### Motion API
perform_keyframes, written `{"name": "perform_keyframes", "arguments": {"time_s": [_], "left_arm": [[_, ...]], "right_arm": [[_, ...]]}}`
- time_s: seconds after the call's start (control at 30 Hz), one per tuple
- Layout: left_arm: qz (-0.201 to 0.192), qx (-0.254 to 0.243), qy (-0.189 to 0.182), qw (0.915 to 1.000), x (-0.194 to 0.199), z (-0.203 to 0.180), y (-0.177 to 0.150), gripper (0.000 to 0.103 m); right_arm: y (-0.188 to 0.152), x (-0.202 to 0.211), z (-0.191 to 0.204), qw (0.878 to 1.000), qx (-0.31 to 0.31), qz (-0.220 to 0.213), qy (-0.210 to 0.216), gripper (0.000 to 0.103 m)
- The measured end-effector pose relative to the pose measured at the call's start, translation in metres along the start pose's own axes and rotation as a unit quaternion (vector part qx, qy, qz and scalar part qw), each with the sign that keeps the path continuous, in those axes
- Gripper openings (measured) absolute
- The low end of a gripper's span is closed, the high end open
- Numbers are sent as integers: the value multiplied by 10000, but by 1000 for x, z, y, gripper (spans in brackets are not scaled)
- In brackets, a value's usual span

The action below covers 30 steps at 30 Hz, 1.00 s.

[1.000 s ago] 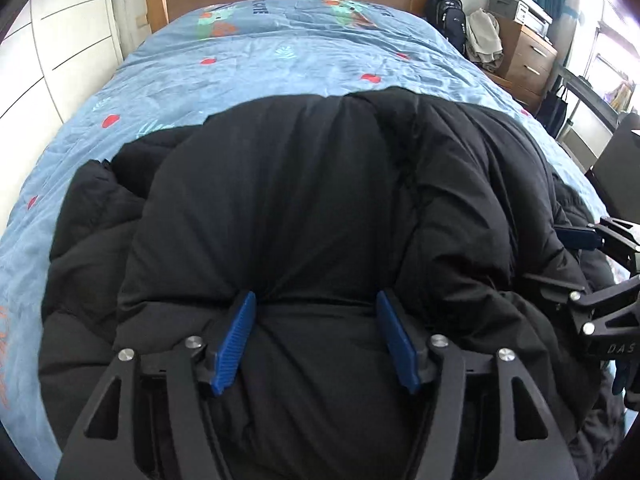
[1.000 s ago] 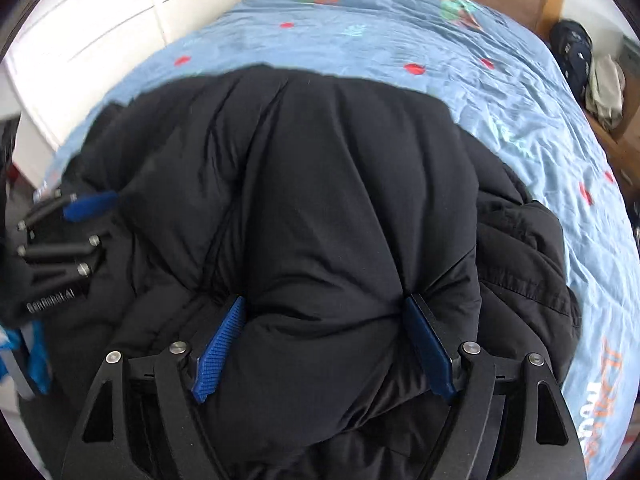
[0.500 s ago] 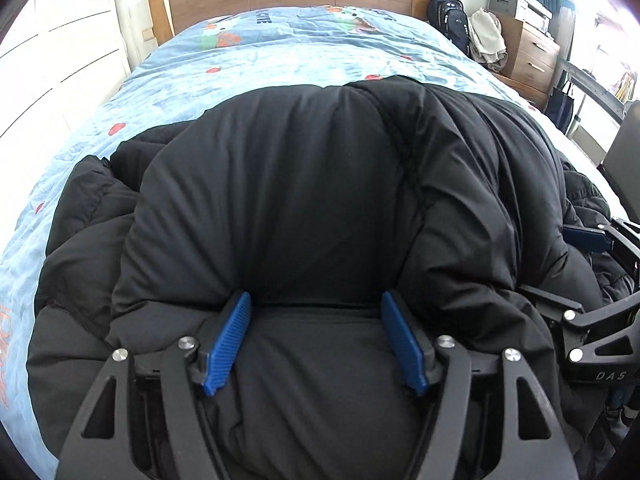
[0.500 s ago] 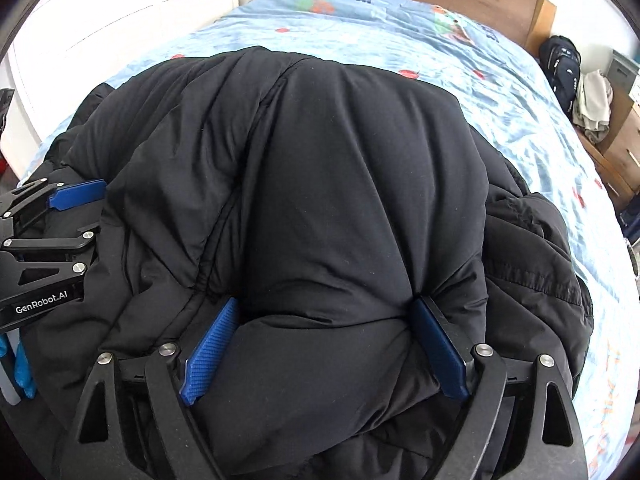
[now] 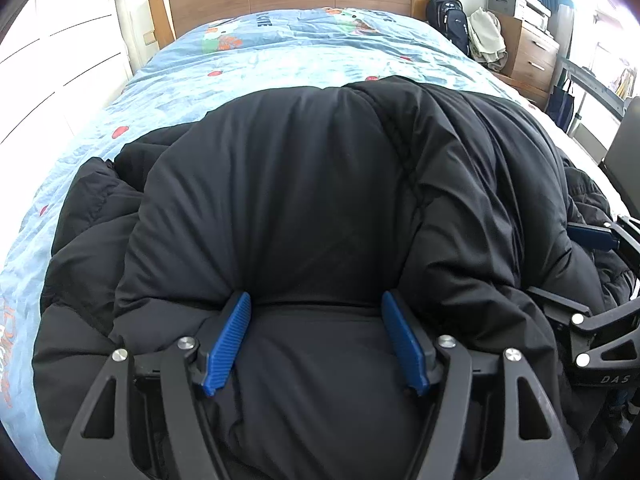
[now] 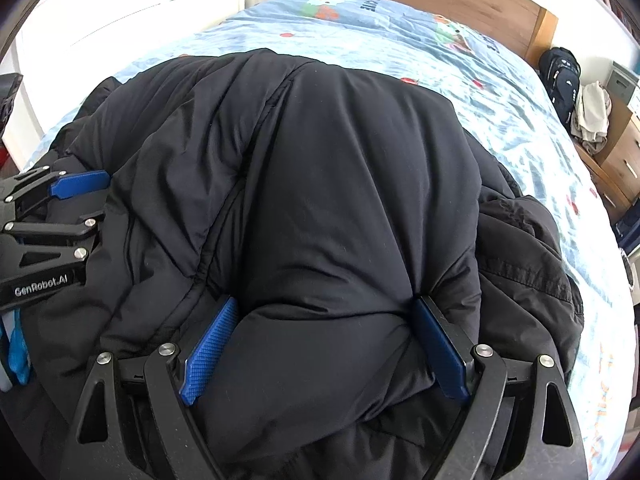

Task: Fold large clothes
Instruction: 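Press the folded black jacket flat with both tools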

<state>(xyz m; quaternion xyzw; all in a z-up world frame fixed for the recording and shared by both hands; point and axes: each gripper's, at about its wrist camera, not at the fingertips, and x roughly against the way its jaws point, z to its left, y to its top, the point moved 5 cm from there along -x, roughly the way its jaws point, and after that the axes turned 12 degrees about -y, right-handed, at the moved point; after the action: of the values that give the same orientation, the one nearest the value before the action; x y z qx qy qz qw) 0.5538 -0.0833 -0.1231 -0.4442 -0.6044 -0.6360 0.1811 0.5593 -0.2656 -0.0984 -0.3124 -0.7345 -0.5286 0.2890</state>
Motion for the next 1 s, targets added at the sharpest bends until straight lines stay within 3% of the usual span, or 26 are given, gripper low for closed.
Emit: {"name": "perform_keyframes", "arguments": {"time_s": [0.57, 0.83, 1.0], "left_arm": [[88, -116, 6, 9999, 20, 2, -3, 74], [152, -170, -23, 9997, 30, 3, -5, 75], [143, -161, -29, 9998, 37, 3, -4, 75]], "right_arm": [[-28, 19, -12, 9992, -292, 197, 199, 87], [-22, 31, -10, 9988, -304, 338, 182, 87], [-20, 57, -6, 9995, -215, 184, 146, 87]]}}
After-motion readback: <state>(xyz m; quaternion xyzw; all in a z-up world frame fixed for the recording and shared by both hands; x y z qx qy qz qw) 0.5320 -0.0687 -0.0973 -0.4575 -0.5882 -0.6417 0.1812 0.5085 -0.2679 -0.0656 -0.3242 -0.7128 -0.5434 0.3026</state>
